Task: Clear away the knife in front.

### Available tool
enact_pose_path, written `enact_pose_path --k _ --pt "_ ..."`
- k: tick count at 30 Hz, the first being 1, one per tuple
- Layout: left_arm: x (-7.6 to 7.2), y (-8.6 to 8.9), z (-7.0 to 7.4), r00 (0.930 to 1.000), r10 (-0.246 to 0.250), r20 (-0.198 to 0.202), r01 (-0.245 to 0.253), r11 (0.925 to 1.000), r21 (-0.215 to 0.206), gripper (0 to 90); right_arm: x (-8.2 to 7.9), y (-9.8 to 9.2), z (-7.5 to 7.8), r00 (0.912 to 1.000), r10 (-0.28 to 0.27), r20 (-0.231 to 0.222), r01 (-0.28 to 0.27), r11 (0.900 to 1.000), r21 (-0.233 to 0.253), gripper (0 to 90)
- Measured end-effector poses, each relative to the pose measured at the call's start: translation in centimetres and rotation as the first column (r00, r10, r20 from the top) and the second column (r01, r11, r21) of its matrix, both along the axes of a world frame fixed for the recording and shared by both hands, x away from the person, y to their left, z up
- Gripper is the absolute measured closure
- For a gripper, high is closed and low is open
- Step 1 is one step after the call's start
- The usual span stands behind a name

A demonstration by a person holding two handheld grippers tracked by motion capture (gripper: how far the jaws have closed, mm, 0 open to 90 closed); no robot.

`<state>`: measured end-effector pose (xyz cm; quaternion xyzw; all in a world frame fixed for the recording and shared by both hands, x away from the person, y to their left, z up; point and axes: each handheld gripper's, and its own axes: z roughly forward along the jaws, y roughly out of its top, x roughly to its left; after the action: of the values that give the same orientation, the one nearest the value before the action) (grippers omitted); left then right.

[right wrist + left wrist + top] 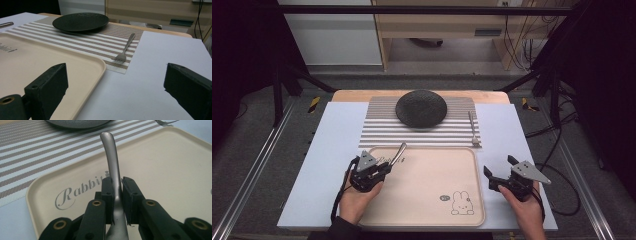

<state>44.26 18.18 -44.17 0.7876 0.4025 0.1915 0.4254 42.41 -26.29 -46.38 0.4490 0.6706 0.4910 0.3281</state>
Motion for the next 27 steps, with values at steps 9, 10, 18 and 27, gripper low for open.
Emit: enact_pose_path --k 9,10,18,27 --pt "-0.3 0.1 -0.5 0.9999 -0.001 -0.017 0.001 1.0 0.008 80.0 0.0 0.0 0.0 1.0 -0.001 -0.001 0.001 1.0 0.0 5.8" --pt "-0.3 0.1 -0.6 0.9998 0.001 -0.021 -0.001 1.0 0.006 80.0 0.0 0.0 0.0 1.0 0.0 0.0 0.0 1.0 -0.001 5.8" --pt "-0.2 0.0 -1.1 0.9989 0.001 -0.047 0.001 0.9992 0.04 80.0 0.0 0.0 0.0 1.0 -0.003 -0.001 0.003 1.0 -0.003 5.8" --pt "-0.2 0.1 -1.7 0.9969 -0.002 -0.078 0.006 0.9985 0.055 80.0 0.0 0.0 0.0 1.0 -0.002 -0.002 0.002 1.0 -0.002 5.8"
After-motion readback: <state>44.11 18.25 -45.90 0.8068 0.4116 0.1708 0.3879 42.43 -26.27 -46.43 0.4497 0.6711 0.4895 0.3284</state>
